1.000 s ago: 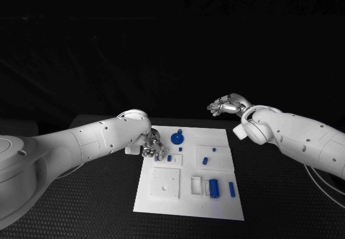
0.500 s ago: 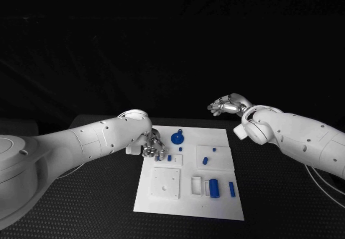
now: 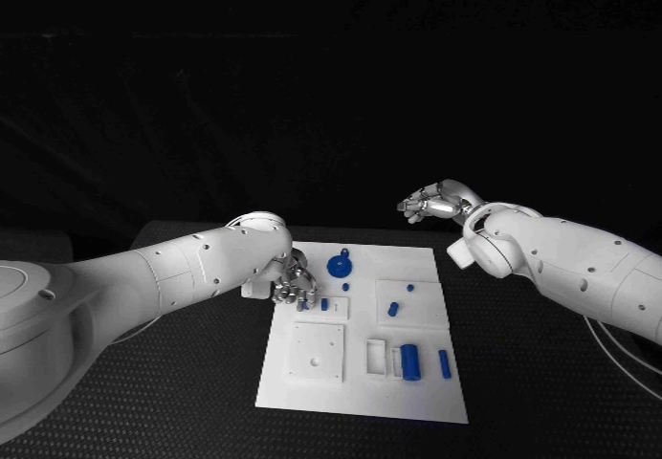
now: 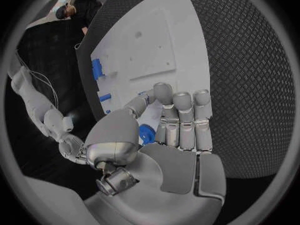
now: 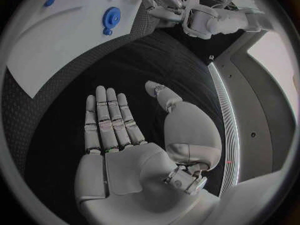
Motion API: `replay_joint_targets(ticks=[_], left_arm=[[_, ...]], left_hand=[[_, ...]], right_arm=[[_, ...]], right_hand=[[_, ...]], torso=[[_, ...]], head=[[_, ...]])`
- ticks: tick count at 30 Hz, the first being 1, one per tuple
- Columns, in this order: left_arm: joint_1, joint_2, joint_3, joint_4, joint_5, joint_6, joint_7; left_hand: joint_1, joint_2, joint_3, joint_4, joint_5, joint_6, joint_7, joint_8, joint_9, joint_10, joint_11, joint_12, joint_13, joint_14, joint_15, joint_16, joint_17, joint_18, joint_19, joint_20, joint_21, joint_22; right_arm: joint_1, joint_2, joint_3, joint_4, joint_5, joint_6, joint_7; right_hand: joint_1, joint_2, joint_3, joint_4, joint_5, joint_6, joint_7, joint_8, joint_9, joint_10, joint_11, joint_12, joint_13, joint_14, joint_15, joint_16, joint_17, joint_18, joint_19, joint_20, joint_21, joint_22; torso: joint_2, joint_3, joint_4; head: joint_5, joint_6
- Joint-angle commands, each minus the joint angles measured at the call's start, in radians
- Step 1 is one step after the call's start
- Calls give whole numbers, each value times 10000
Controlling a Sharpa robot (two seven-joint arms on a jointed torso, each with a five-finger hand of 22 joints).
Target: Assemble the parts on the task board
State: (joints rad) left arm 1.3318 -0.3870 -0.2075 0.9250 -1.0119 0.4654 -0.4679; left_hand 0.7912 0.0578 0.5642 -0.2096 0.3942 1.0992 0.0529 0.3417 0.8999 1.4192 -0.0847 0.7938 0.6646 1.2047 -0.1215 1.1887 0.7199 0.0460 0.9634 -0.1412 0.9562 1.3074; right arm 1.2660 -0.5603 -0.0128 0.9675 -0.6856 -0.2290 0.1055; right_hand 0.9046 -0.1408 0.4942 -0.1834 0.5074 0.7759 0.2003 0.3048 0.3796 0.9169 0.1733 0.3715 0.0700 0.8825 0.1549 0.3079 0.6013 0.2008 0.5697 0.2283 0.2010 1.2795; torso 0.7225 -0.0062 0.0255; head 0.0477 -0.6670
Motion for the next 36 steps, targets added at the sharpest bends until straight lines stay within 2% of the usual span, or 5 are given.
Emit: replay_joint_targets(ticks=[1,12,25,30,36], left_arm=[[-18,44,-1,9,-29,-223,-14],[-20,-1,0,9,-215,-430,-9],[-18,-211,9,41,-354,-612,-67],[-17,-280,13,77,-396,-644,-57],[-17,-304,13,84,-389,-766,-6]], left_hand=[[-198,-156,-14,168,-476,445,-391,-102,43,-62,-103,52,-17,22,-34,42,-12,196,84,-666,-25,173],[-435,-492,-30,478,-1235,449,-390,-180,146,-72,-106,62,-40,17,-49,36,-19,213,77,-680,-45,177],[-743,-947,-68,871,-2503,468,-401,-291,292,-87,-116,76,-69,13,-81,27,-29,244,67,-706,-75,179],[-849,-1301,-85,1035,-3310,464,-403,-356,347,-93,-116,73,-88,5,-95,16,-36,260,63,-721,-97,175],[-1091,-1694,-199,1243,-3459,452,-393,-386,392,-98,-110,72,-91,-9,-100,18,-33,262,60,-724,-112,170]], right_arm=[[-3,4,2,13,-2,114,76],[-3,9,2,9,-2,117,76],[-3,-21,2,13,-2,103,76],[-4,-30,2,22,-2,104,77],[-11,-19,2,13,-2,115,77]], right_hand=[[3,76,-4,-32,35,-94,183,43,-12,32,27,-68,-10,49,45,-63,10,96,1,52,-67,10],[2,79,-3,-33,35,-95,183,44,-14,32,27,-68,-10,49,45,-65,11,97,2,53,-72,13],[1,78,-4,-34,34,-96,184,44,-16,31,28,-68,-10,48,45,-67,13,98,3,54,-79,19],[2,79,-3,-35,35,-97,184,44,-16,31,28,-69,-10,49,45,-67,13,99,4,54,-81,21],[2,79,-2,-36,34,-97,184,45,-17,31,28,-69,-10,49,45,-68,14,100,5,55,-84,24]], torso=[[1,-6,0],[2,-8,3],[-3,-7,8],[-1,-8,6],[0,-3,2]], head=[[-1,-18],[-6,5],[-20,57],[-25,55],[-33,6]])
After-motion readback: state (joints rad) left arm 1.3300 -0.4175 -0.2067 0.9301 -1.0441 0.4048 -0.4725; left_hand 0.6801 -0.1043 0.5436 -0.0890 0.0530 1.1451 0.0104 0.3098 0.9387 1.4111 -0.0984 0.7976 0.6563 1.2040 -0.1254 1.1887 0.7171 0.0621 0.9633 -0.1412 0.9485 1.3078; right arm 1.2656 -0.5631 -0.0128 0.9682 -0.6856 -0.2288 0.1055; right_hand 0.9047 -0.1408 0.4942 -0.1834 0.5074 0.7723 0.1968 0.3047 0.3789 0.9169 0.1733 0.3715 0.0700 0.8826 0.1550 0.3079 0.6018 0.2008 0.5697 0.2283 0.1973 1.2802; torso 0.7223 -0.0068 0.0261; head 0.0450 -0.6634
